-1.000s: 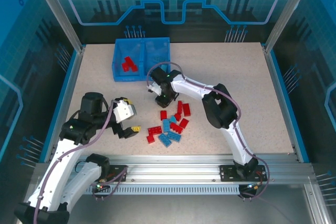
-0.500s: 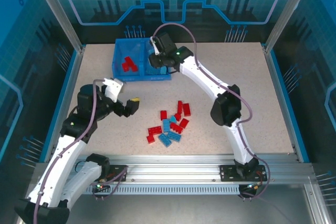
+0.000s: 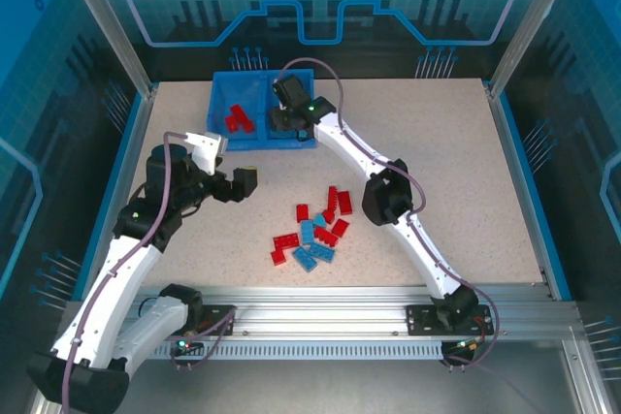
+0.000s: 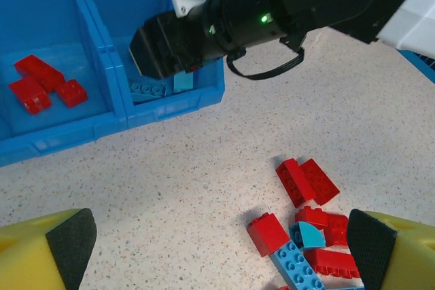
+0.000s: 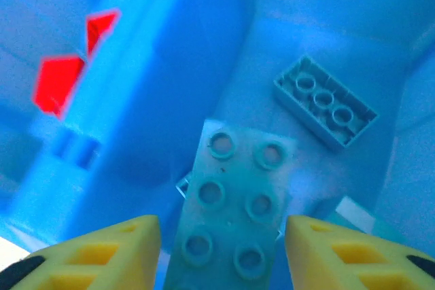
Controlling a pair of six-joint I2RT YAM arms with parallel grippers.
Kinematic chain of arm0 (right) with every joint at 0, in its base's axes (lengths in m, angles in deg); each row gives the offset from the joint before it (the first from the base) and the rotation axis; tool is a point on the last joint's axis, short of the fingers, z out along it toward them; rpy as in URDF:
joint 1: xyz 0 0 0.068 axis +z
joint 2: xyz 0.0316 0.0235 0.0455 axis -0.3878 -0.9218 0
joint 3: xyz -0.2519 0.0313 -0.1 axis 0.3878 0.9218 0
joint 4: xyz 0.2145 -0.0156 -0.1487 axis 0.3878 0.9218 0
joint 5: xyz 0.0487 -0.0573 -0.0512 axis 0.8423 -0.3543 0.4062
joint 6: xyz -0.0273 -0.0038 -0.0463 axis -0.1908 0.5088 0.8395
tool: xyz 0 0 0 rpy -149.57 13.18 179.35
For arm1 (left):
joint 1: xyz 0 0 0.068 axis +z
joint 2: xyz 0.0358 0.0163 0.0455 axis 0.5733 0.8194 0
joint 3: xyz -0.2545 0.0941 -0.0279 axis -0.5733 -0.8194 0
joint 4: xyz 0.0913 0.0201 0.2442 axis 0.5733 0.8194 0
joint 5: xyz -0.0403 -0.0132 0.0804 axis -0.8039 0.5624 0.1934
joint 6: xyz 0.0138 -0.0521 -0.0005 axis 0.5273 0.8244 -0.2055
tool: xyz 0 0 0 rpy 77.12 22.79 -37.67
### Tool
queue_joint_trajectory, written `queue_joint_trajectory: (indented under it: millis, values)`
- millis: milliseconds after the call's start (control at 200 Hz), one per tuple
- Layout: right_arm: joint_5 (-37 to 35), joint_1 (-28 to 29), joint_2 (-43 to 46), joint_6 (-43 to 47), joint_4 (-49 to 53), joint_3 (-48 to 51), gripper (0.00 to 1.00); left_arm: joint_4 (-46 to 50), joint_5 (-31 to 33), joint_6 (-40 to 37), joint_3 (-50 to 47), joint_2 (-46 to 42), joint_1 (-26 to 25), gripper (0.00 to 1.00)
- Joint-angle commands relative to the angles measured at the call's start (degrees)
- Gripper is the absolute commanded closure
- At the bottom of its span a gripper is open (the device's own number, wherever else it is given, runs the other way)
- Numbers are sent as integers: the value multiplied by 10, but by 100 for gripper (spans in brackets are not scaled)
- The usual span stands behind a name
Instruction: Sort the legos into containers by color
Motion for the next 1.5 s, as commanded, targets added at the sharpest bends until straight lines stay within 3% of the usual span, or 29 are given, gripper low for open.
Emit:
queue_joint_trajectory:
  millis: [0, 165, 315, 380, 575, 815, 961, 1186, 1491]
  values:
    - [3, -4, 39, -10, -33, -27, 43, 17, 27, 47, -7, 5, -1, 1]
    - [17, -8, 90, -15, -8, -26, 46, 28, 41, 129, -9, 17, -2, 1]
    - [90, -21, 185, -9, 43, 25, 42, 35, 33, 246, -13, 29, -6, 1]
    - [136, -29, 251, 4, 51, 95, 38, 40, 47, 275, -19, 32, -22, 1]
    - [260, -56, 462, 41, 5, 395, 28, 55, 115, 298, -21, 82, -131, 1]
    - [235, -75, 651, 13, 7, 659, 18, 39, 152, 347, 5, 223, -219, 4]
    - [276, -79, 714, -6, -11, 770, 10, 34, 148, 367, 56, 343, -250, 6]
    - [287, -89, 778, -6, 10, 880, 5, 33, 146, 419, 112, 463, -260, 18]
    - [276, -94, 812, -12, 27, 914, 5, 57, 133, 437, 157, 572, -262, 44]
